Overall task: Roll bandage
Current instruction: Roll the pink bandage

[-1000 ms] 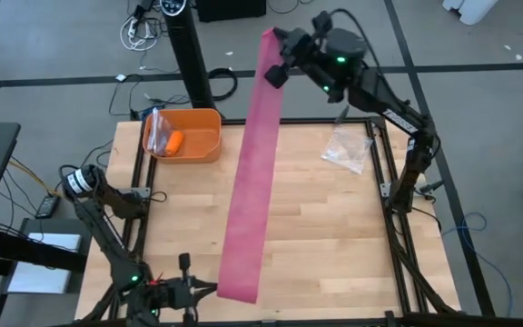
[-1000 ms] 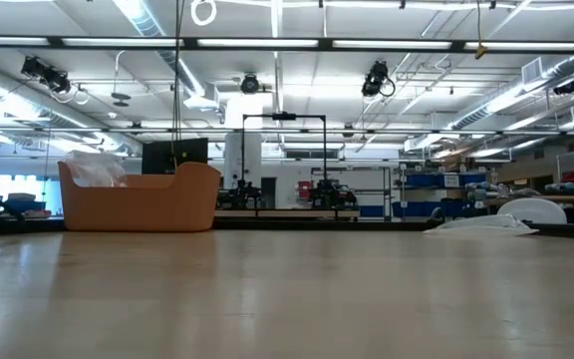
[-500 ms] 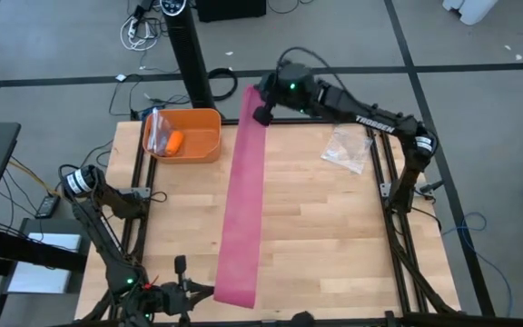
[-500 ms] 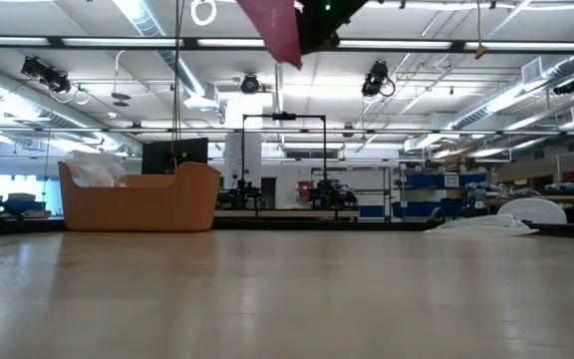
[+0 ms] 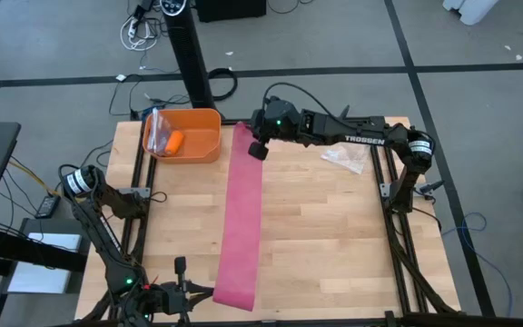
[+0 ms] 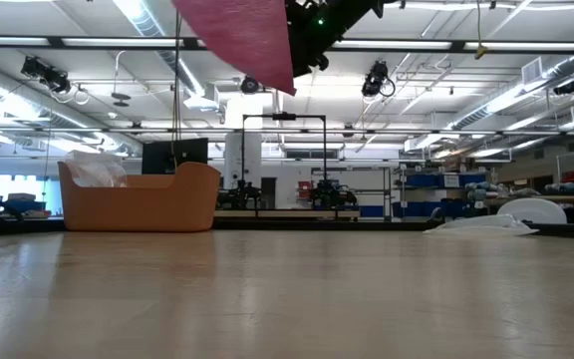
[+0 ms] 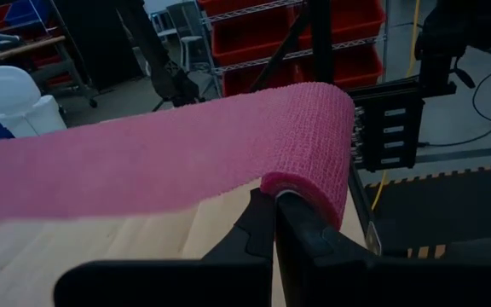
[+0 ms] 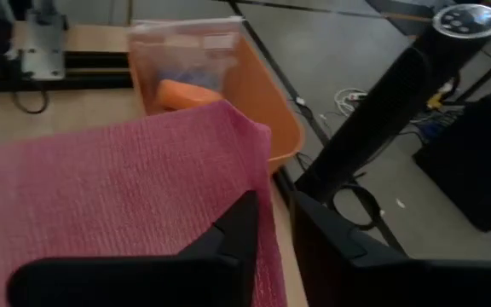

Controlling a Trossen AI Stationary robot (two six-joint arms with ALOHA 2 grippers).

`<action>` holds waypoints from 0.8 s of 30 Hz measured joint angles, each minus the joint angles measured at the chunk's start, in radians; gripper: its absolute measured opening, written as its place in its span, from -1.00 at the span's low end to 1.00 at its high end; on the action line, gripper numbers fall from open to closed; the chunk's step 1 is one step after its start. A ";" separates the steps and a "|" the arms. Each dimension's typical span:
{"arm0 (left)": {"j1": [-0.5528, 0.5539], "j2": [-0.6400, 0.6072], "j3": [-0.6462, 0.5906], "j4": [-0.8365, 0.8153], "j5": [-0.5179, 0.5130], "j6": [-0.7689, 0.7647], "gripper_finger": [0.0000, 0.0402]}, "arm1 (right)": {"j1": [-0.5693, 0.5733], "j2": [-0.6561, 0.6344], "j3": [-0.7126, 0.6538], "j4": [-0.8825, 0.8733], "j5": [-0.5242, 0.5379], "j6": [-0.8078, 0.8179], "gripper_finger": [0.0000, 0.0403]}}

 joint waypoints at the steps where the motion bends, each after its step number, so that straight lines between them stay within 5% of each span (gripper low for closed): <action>1: 0.000 0.000 0.000 -0.001 0.000 0.000 -0.97 | 0.009 0.000 0.002 -0.007 0.000 0.000 -0.56; 13: 0.000 0.000 -0.002 -0.071 0.001 -0.102 -0.97 | 0.089 -0.005 0.081 -0.069 -0.013 0.024 0.08; 24: 0.000 0.000 -0.002 -0.082 0.027 -0.104 -0.97 | 0.139 -0.005 0.081 -0.320 -0.131 0.114 0.19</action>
